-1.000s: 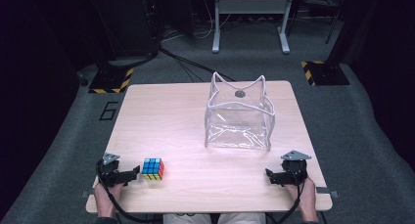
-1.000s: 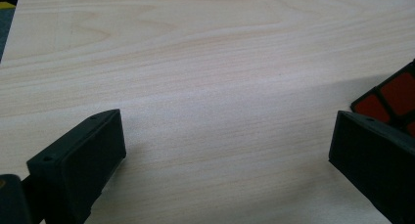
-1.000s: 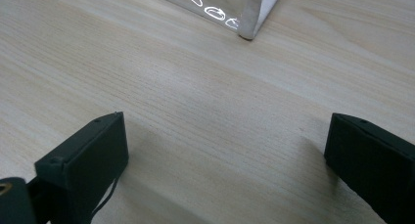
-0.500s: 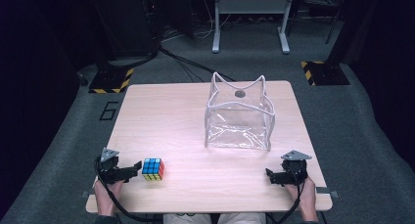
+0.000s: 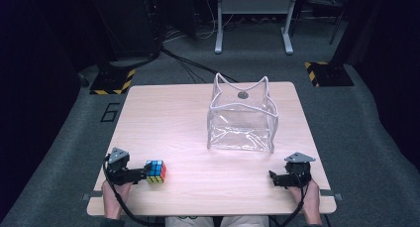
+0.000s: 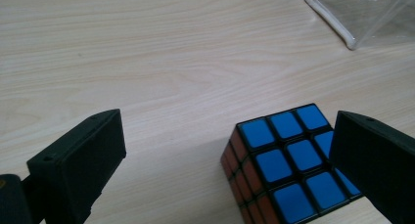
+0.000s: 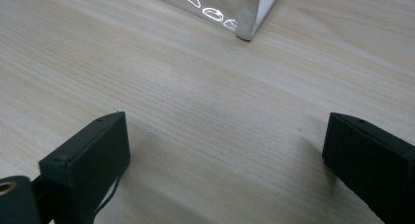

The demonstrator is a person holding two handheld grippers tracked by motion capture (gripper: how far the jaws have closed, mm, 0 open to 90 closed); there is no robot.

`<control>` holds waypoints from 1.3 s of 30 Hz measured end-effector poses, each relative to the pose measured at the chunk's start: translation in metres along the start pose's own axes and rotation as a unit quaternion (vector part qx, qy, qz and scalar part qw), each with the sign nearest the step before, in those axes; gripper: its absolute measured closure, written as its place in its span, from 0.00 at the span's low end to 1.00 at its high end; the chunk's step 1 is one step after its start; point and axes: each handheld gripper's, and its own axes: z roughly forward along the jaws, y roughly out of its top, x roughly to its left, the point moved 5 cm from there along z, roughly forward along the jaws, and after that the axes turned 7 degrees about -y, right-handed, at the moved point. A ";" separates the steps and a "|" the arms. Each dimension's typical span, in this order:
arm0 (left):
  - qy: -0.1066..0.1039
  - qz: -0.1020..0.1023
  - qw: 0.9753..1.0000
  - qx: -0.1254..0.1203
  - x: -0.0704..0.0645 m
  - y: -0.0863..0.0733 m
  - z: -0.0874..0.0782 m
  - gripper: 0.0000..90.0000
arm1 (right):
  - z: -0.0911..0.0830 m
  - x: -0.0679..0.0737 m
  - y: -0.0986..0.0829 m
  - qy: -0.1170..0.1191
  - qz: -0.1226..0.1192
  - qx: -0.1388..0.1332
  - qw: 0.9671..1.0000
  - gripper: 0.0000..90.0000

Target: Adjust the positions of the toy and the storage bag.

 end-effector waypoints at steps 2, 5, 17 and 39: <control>-0.001 0.002 1.000 0.001 -0.002 0.000 0.002 0.00 | 0.000 0.000 0.000 0.000 0.000 0.000 1.000 0.03; -0.015 0.003 1.000 0.010 -0.009 -0.002 0.009 0.00 | 0.000 0.000 0.000 -0.001 0.000 0.000 1.000 0.03; -0.035 0.006 0.999 0.022 -0.020 -0.010 0.021 0.01 | 0.000 0.000 0.000 -0.001 0.001 0.000 1.000 0.03; -0.018 -0.007 1.000 0.002 -0.029 -0.028 0.030 0.31 | 0.000 0.000 0.000 -0.002 0.000 -0.001 1.000 0.04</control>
